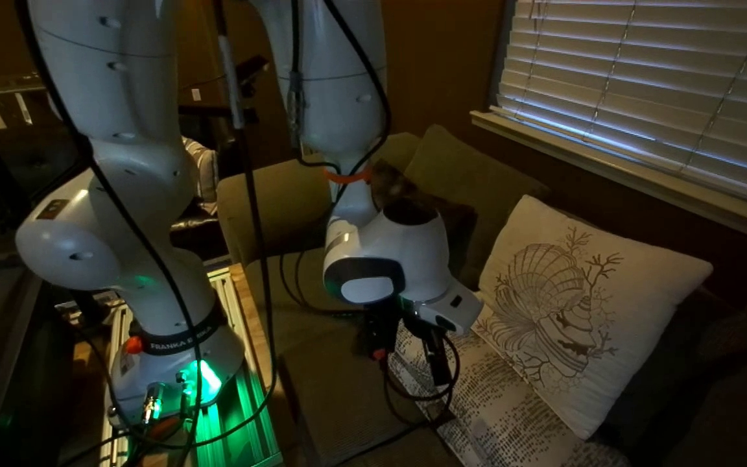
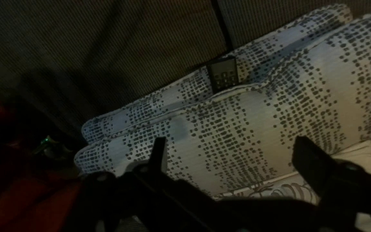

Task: Place the remote control between the two pillows.

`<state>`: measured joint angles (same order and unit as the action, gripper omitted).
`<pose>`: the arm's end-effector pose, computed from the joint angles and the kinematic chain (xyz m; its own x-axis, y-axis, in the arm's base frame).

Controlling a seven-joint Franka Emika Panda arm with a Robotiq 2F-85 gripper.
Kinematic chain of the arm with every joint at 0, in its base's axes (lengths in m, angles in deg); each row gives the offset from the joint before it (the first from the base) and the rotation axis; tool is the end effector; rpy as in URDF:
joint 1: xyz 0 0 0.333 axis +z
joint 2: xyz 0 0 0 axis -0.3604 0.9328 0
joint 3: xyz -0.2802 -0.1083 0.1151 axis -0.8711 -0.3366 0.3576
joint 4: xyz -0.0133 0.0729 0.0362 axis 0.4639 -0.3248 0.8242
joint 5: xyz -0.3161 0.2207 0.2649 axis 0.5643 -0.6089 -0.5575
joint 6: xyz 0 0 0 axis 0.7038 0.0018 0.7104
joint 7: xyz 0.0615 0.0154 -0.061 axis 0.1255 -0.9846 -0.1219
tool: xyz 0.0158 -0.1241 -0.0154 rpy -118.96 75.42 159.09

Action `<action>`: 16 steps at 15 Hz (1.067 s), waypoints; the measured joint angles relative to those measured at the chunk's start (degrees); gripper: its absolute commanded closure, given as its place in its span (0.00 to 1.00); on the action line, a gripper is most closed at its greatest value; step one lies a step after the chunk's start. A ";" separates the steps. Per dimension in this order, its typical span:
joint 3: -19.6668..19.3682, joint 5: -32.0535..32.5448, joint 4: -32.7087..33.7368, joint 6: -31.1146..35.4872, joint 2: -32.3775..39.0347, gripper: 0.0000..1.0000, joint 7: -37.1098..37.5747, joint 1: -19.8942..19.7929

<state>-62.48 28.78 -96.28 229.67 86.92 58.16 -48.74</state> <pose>0.3662 -0.1873 0.0575 0.8988 -0.3845 0.2104 -0.3954 -0.9184 0.0107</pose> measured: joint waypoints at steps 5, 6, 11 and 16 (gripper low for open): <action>12.60 0.02 0.15 -5.92 -2.70 0.00 1.05 -13.27; 12.67 0.02 0.15 -5.93 -2.70 0.00 1.05 -13.40; 10.84 0.02 0.37 -5.97 -2.12 0.00 -0.15 -11.28; -4.86 0.48 0.64 -7.99 -1.75 0.00 -7.05 5.28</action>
<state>-67.33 29.26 -95.63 221.67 85.17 51.11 -43.46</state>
